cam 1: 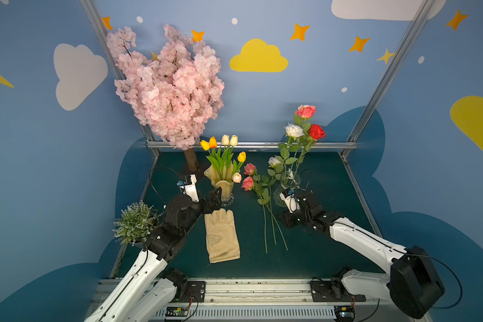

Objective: Arrange the flowers in different vases according to their variety
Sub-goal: Insert the flower into the vase, then pick up the flower at the center of the board.

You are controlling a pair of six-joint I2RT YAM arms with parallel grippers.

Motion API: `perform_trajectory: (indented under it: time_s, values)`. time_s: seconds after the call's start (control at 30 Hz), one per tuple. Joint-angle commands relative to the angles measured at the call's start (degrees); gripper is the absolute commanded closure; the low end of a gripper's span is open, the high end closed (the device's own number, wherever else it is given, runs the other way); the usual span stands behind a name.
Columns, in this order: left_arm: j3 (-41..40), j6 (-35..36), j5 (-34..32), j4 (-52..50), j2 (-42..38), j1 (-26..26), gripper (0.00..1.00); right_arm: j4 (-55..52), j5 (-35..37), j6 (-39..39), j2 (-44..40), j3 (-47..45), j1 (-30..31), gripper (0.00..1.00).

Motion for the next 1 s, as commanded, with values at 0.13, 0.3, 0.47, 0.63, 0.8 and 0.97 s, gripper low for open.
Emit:
perform_trajectory:
  time_s: [0.13,0.3,0.47,0.63,0.8,0.97]
  values:
    - [-9.5,-5.1,-1.7,8.0,-1.1,-1.3,0.00,-7.0,1.9,3.3,8.7,10.3,4.1,0.54]
    - [-16.3,-0.1,-4.5,16.0,0.7,-1.7,0.00,-10.4,3.4,7.1,17.2,17.1,5.7,0.56]
    - [-15.5,1.2,-6.1,14.6,2.2,-1.6,0.00,-14.7,5.0,8.7,26.4,25.0,6.0,0.57]
    - [-15.3,1.3,-5.7,15.3,3.3,-1.6,0.00,-18.5,7.2,9.5,34.0,32.0,5.8,0.59]
    - [-15.1,1.2,-5.1,15.4,4.1,-1.6,0.00,-21.4,8.3,9.2,40.0,38.2,5.3,0.61]
    - [-15.0,1.0,-4.6,15.7,4.3,-1.6,0.00,-23.6,9.8,9.8,43.9,41.7,4.1,0.65]
